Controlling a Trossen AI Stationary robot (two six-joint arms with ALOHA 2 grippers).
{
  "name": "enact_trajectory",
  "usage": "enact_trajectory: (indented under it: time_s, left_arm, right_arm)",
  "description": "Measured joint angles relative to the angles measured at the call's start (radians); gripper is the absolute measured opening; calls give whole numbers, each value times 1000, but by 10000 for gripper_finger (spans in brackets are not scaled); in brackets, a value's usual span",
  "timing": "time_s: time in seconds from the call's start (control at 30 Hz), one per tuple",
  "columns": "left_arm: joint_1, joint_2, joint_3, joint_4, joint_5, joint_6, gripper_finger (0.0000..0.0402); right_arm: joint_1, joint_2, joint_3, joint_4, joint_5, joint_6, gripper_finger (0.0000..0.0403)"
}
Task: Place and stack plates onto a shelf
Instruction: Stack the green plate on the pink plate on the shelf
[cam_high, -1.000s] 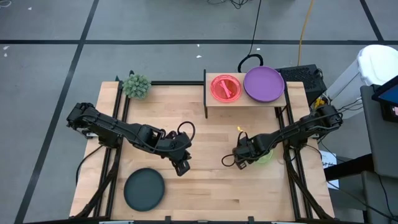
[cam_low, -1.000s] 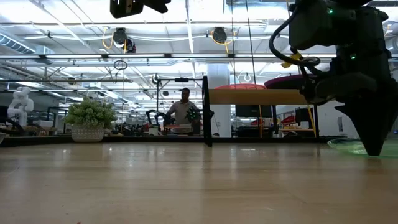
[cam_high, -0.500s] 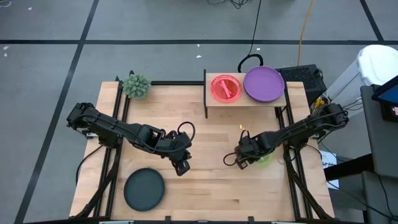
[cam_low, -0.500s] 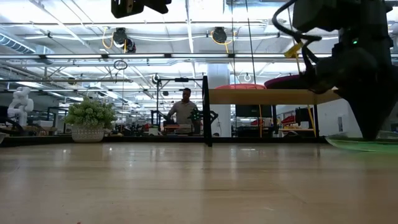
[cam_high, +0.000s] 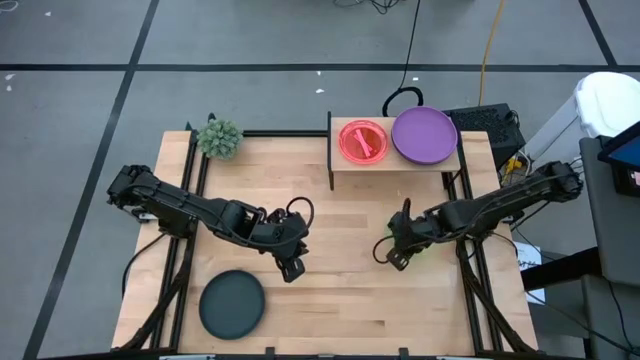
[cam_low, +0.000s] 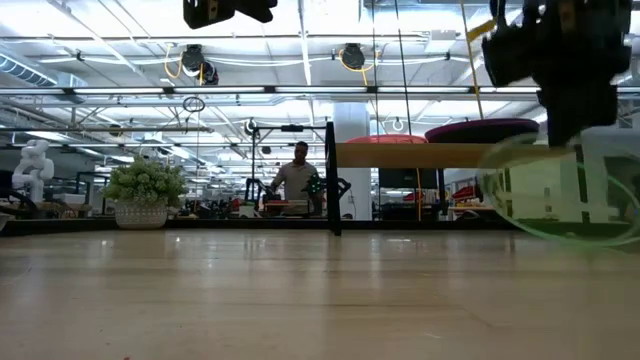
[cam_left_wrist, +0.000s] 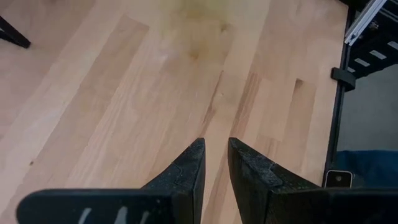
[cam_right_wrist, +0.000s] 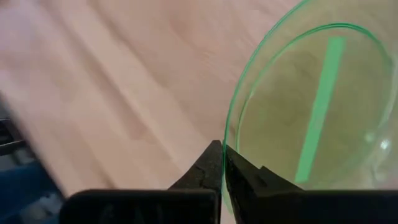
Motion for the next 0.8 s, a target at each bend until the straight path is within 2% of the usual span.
enact_trajectory:
  time_s: [0.13,0.37,0.63,0.8]
  left_arm:
    - [7,0,0,6,-8,42,74]
    - [18,0,0,87,-9,208,74]
    - [45,0,0,271,-9,383,74]
    - [77,7,0,397,4,480,74]
  right_arm:
    - [0,-72,0,74,-3,-59,0]
    - [0,-152,0,190,-6,-169,0]
    - [0,-164,1,364,-32,-392,0]
    - [-3,-163,2,381,-34,-412,0]
